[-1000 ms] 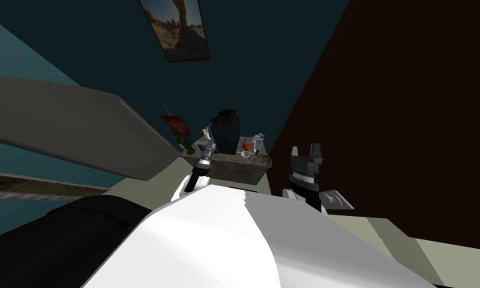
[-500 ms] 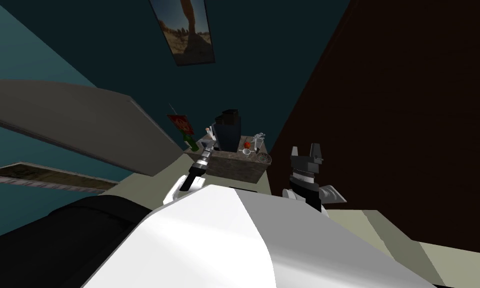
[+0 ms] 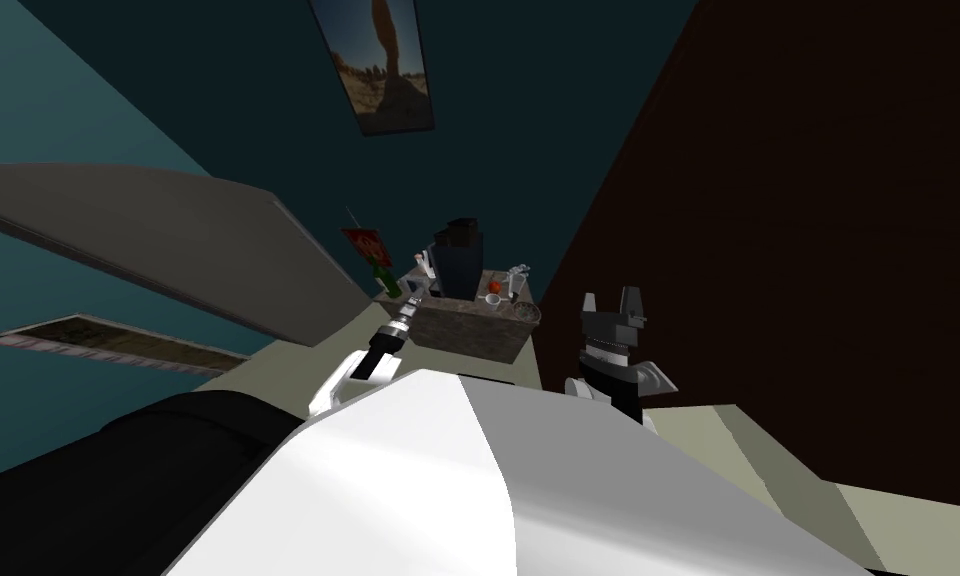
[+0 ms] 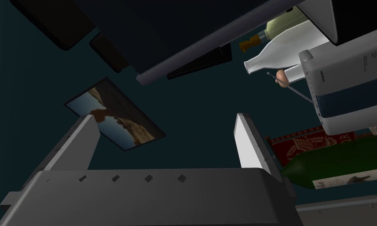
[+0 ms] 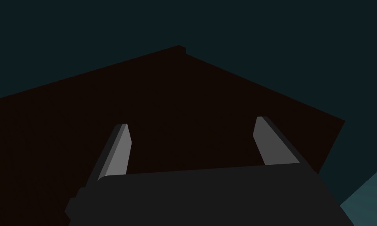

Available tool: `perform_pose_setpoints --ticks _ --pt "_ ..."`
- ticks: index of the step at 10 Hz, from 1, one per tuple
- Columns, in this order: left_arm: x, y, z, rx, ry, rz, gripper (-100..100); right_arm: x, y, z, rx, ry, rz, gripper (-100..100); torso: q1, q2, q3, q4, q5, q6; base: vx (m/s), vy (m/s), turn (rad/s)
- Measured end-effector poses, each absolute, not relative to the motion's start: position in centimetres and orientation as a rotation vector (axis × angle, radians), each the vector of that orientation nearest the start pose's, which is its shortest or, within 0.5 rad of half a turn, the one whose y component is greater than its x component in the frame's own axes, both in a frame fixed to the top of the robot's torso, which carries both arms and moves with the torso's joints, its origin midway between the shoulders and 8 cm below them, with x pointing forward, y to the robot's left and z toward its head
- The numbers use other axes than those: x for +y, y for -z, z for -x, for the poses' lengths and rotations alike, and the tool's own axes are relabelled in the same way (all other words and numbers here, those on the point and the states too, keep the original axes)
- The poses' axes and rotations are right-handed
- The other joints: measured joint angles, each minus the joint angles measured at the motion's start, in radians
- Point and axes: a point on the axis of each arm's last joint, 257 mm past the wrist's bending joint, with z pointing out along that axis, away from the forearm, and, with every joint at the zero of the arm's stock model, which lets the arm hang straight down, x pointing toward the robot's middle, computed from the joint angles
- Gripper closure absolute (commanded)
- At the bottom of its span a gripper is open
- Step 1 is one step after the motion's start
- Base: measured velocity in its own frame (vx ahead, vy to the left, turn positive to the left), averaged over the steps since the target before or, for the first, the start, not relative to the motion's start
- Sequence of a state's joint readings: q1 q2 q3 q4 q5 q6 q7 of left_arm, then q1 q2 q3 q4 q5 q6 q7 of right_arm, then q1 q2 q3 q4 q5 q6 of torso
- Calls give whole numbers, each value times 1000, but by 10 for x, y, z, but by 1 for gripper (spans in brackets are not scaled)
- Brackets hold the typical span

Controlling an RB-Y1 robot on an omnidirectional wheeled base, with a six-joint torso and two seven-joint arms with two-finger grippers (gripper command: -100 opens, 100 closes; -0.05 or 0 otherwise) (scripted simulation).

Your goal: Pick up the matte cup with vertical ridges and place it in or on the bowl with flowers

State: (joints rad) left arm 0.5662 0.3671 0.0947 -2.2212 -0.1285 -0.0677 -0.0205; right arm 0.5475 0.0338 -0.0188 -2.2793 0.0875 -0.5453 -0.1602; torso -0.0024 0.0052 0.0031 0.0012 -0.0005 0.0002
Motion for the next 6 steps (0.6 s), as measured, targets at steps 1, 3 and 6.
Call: perform_pose_setpoints --ticks 1,3,6 --pt "338 115 -390 1302 806 710 -100 -282 -17 -333 596 -1361 -682 0 0 -1 -1 0 0 0 -60 -35 -4" --pt "351 127 -387 1347 751 733 -100 -282 -17 -333 596 -1361 -682 0 0 -2 -1 0 0 0 -52 -33 -8" --pt "367 137 -387 1394 689 760 -100 -282 -17 -333 597 -1361 -682 0 1 -4 -2 -1 0 0 -27 -23 -17"
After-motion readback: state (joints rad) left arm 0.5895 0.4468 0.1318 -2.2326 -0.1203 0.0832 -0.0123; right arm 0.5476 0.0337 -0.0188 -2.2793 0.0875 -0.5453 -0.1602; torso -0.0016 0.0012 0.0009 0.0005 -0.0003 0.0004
